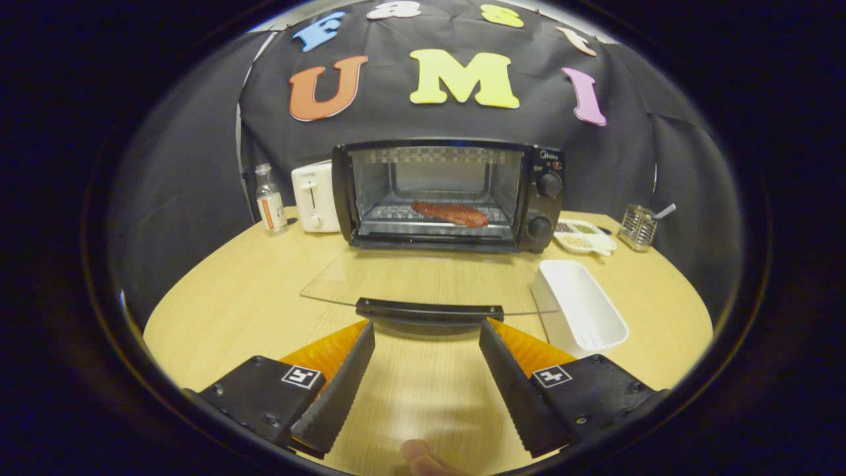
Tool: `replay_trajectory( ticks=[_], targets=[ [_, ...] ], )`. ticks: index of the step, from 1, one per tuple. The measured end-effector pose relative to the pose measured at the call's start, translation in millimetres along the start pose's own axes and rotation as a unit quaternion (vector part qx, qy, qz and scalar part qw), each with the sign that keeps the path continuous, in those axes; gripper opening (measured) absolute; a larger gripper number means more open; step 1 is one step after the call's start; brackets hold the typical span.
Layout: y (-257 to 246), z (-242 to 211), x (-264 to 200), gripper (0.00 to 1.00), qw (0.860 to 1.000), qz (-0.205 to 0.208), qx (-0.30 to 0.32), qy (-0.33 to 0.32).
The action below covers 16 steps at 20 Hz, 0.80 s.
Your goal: Open the toaster oven, put the food inside, and close the toaster oven door.
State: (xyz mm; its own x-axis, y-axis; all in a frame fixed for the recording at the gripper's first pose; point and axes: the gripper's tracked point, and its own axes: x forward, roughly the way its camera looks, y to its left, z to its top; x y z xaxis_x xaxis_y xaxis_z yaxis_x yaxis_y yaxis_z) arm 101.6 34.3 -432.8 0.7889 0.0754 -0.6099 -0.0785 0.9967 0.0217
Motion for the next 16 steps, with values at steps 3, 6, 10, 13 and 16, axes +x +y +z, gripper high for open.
replay_trajectory(
  ticks=[3, 6, 10, 13, 16],
  targets=[
    [-2, -11, 8, 1.0, 1.0, -0.009, 0.007, 0.021],
    [1, -15, 17, 1.0, 0.999, -0.008, 0.009, 0.032],
    [2, -17, 28, 1.0, 0.999, -0.012, 0.002, 0.039],
    [-4, -23, 37, 1.0, 0.998, -0.031, -0.001, 0.053],
    [-5, -16, 39, 1.0, 0.999, -0.034, 0.007, 0.041]
  ],
)
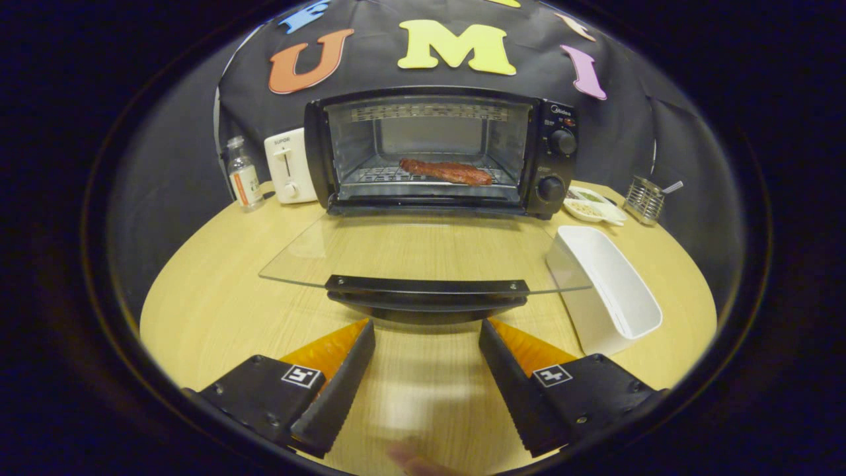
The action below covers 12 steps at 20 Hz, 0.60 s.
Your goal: Open the toaster oven, put the food inside, and close the toaster oven door.
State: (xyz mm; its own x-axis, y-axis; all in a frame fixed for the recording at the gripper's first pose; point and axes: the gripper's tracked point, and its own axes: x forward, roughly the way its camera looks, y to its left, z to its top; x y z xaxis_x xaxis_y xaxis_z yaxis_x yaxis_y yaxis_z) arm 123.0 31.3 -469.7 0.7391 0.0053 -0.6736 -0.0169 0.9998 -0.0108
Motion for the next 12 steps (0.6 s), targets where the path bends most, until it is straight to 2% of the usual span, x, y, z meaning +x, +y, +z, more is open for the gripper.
replay_trajectory(
  ticks=[12],
  targets=[
    [5, 54, -10, 1.0, 0.996, -0.018, -0.055, -0.069]
  ],
)
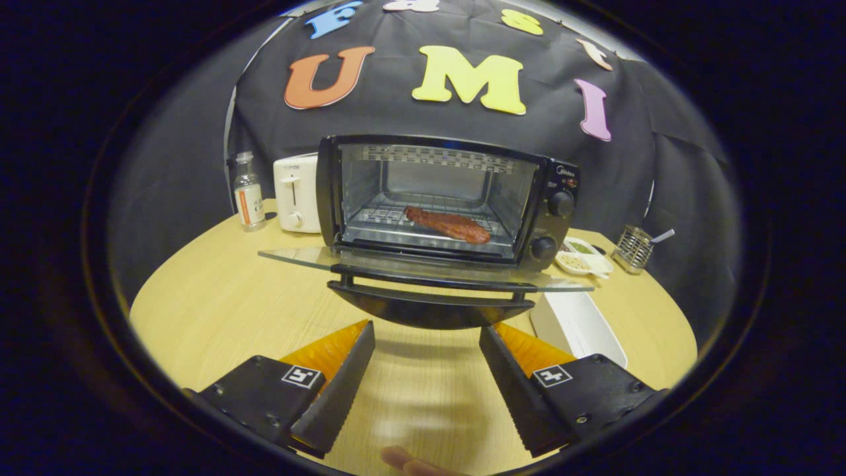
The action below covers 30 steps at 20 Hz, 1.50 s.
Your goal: Open the toaster oven, put the food inside, and close the toaster oven door.
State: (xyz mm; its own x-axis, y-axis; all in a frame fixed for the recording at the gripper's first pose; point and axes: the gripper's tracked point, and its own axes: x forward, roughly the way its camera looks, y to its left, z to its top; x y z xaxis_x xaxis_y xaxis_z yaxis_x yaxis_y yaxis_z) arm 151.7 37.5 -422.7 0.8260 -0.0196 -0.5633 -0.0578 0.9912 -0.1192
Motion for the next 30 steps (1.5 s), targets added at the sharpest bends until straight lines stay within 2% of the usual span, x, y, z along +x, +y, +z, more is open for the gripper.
replay_trajectory(
  ticks=[12, 21, 25, 30],
  targets=[
    [-14, 54, 14, 1.0, 1.0, -0.013, -0.004, -0.023],
    [-33, 117, 35, 1.0, 0.998, -0.015, 0.016, -0.057],
    [-42, 154, -5, 1.0, 0.995, -0.006, 0.021, -0.095],
    [-61, 204, -107, 1.0, 0.986, -0.009, 0.012, -0.168]
  ],
)
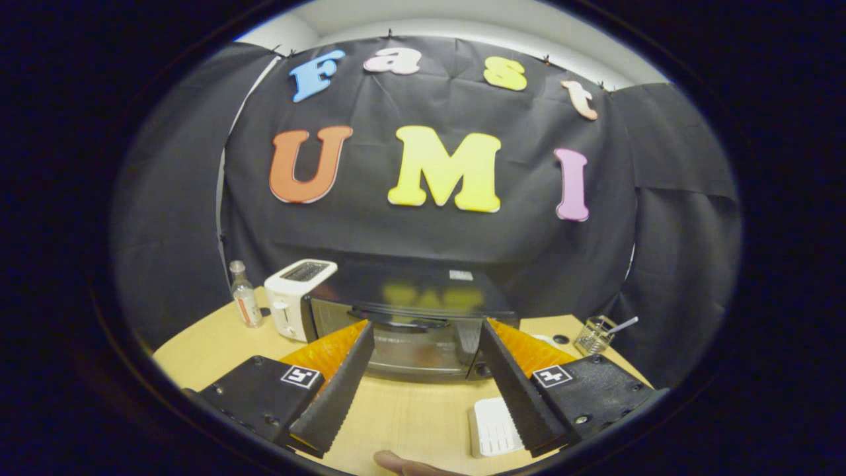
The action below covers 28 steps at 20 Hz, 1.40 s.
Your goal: Open the toaster oven, put the food inside, and close the toaster oven door.
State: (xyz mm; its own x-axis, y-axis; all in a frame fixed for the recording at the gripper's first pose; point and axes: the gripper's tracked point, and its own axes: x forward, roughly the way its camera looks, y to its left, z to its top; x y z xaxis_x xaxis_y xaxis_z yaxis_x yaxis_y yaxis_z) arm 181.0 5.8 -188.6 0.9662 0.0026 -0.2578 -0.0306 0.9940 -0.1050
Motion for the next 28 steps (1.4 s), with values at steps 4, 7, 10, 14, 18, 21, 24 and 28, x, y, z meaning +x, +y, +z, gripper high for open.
replay_trajectory(
  ticks=[4, 7, 10, 14, 18, 21, 24, 28],
  targets=[
    [-22, 61, -76, 1.0, 0.998, -0.004, 0.023, -0.059],
    [-31, 91, -128, 1.0, 0.995, -0.003, 0.025, -0.093],
    [-33, 98, -171, 1.0, 0.994, 0.006, 0.005, -0.106],
    [-36, 90, -226, 1.0, 0.993, 0.013, 0.008, -0.118],
    [-39, 66, -268, 1.0, 0.991, 0.016, 0.022, -0.131],
    [-26, 63, -290, 1.0, 0.99, 0.029, 0.004, -0.141],
    [-26, 71, -303, 1.0, 0.987, 0.028, -0.01, -0.159],
    [-29, 68, -310, 1.0, 0.986, 0.033, -0.015, -0.161]
  ],
)
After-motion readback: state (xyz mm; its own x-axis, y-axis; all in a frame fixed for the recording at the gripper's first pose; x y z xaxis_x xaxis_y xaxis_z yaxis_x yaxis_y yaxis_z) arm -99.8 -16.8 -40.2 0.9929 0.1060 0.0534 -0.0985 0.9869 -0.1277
